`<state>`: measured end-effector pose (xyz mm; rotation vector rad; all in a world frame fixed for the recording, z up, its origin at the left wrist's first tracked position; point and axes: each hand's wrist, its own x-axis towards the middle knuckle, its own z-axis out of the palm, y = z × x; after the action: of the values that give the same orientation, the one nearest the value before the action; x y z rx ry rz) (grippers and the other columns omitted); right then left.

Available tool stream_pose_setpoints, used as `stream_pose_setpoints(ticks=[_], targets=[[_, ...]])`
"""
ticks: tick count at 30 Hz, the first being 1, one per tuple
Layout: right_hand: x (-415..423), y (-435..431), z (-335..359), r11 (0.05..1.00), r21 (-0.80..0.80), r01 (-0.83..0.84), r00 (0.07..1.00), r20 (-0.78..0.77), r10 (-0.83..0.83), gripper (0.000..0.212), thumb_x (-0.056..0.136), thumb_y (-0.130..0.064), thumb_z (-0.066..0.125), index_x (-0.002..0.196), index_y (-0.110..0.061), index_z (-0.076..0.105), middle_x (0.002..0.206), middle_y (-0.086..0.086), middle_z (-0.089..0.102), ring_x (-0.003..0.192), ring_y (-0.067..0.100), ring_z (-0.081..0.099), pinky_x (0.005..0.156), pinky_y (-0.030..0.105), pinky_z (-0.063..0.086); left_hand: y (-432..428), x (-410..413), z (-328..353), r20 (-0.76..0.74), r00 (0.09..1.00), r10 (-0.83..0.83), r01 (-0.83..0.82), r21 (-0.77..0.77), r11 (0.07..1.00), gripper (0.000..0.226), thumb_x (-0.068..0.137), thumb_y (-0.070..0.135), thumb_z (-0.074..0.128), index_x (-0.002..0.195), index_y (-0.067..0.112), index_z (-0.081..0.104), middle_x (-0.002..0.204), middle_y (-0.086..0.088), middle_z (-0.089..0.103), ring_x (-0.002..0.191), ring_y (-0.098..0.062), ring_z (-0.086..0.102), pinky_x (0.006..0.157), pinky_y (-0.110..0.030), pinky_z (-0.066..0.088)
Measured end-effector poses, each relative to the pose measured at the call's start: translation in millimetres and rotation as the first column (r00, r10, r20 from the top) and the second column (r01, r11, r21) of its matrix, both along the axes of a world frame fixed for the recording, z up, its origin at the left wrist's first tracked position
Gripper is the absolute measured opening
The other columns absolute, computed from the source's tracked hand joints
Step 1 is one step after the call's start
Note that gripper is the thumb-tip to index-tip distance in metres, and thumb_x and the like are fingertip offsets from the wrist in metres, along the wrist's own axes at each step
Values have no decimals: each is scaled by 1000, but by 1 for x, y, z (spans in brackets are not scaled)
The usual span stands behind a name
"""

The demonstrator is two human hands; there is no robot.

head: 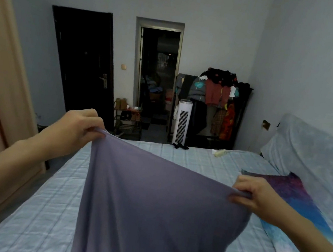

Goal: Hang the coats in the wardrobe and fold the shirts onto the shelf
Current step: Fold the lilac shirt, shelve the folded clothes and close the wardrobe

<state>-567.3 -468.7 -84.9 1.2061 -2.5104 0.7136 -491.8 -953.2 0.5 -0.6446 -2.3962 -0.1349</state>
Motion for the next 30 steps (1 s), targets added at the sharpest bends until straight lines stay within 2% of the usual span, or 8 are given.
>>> stream_pose_setpoints(ticks=[5, 9, 12, 14, 17, 19, 25, 30], targets=[[-6, 0, -29, 916, 354, 187, 979, 7, -203, 24, 88, -25, 70, 73, -6, 65, 80, -2, 51, 78, 17, 56, 73, 30, 40, -5, -5, 5, -170, 985, 7, -5, 10, 1000, 2, 91, 16, 67, 90, 16, 69, 88, 7, 52, 72, -10, 50, 63, -24, 45], [-6, -2, -47, 897, 392, 204, 962, 91, -258, 21, 90, -29, 66, 73, -15, 64, 86, -7, 49, 80, 13, 55, 77, 30, 43, -12, -7, 8, -200, 979, 37, -37, 2, 999, 6, 85, 13, 68, 88, 17, 66, 86, 9, 48, 70, -10, 47, 61, -27, 45], [-3, -10, -54, 956, 243, 165, 965, 160, -207, 15, 86, -23, 72, 72, -21, 67, 88, -8, 55, 78, 7, 56, 72, 22, 43, -15, -7, 9, -212, 970, 121, -115, 37, 993, 13, 81, 4, 73, 85, 13, 64, 83, 5, 50, 66, -14, 47, 61, -27, 43], [-3, -19, -58, 980, -48, 192, 943, 286, -171, 16, 84, -16, 75, 72, -25, 71, 88, -6, 61, 75, 6, 58, 64, 16, 40, -18, -6, 9, -208, 963, 173, -160, 74, 984, 15, 79, -1, 75, 83, 10, 65, 81, 1, 52, 64, -17, 49, 63, -24, 40], [-3, -31, -58, 848, -465, 253, 800, 593, 87, 9, 88, -11, 69, 84, -14, 76, 78, 2, 61, 62, 13, 49, 54, 21, 33, -22, -2, 11, -189, 954, 232, -208, 137, 968, 12, 80, -2, 75, 79, 6, 65, 78, -4, 56, 62, -22, 52, 62, -27, 42], [-4, -37, -59, 771, -573, 278, 688, 679, 257, 11, 89, -17, 65, 83, -11, 73, 66, 6, 46, 53, 11, 36, 49, 22, 25, -25, 1, 12, -181, 951, 249, -225, 145, 964, 12, 80, -4, 75, 78, 3, 66, 75, -7, 56, 61, -24, 52, 62, -28, 40], [-12, -40, -55, 719, -650, 245, 517, 715, 471, 19, 91, -26, 62, 84, -10, 56, 64, 3, 41, 49, 10, 29, 44, 20, 24, -41, -2, 15, -148, 947, 285, -269, 119, 956, 17, 75, -9, 76, 77, 3, 65, 74, -7, 56, 63, -21, 49, 62, -27, 36], [-13, -36, -51, 892, -428, 143, 757, 629, 180, 30, 97, -26, 58, 74, -8, 56, 60, 3, 53, 53, 17, 52, 52, 24, 43, -48, -18, 26, -150, 958, 245, -234, 90, 968, 19, 77, -3, 78, 76, 9, 63, 74, 1, 50, 60, -19, 48, 59, -18, 33]])
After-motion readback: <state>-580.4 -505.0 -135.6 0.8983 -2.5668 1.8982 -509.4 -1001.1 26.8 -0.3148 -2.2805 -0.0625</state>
